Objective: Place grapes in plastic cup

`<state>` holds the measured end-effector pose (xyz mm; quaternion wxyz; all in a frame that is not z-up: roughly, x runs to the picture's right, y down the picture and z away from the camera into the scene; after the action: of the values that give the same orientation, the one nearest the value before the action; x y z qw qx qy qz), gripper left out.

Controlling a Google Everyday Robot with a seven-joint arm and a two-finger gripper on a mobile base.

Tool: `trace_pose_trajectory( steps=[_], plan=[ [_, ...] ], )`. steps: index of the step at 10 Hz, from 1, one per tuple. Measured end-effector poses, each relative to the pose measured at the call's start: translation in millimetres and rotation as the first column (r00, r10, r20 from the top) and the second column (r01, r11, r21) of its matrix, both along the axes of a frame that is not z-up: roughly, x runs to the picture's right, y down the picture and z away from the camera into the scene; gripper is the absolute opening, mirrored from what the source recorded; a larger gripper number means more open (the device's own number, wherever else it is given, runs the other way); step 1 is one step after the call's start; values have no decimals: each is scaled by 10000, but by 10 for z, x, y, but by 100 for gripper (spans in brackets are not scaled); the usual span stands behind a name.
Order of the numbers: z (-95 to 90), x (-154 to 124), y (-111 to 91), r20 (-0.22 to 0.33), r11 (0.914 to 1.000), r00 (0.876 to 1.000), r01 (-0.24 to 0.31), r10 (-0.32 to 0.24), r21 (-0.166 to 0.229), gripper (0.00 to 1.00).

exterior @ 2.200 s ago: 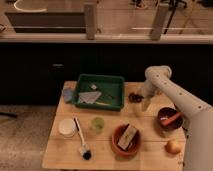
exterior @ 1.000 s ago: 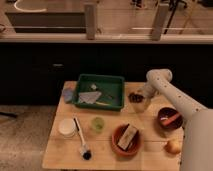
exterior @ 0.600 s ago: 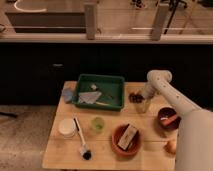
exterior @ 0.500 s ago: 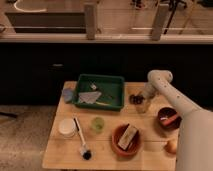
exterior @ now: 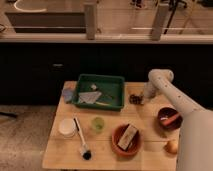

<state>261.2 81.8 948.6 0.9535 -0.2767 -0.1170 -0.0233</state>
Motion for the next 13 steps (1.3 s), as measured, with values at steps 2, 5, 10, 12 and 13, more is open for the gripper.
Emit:
trace_pose_trajectory(
  steps=[2,5,10,12,13],
  plan=[
    [-115,-40,-139,437,9996,9990,66,-77,257,0],
    [-366,-48,-368,828,9974,9962,206,-263,692,0],
    [-612,-215,-582,1678,9894,9777,1119,-1263,929,0],
    [-698,-360,-628,2148,9820,9608,1551,-1753,1076,0],
    [-780,-531,-663,2537,9738,9426,1914,-2173,1232,0]
  ],
)
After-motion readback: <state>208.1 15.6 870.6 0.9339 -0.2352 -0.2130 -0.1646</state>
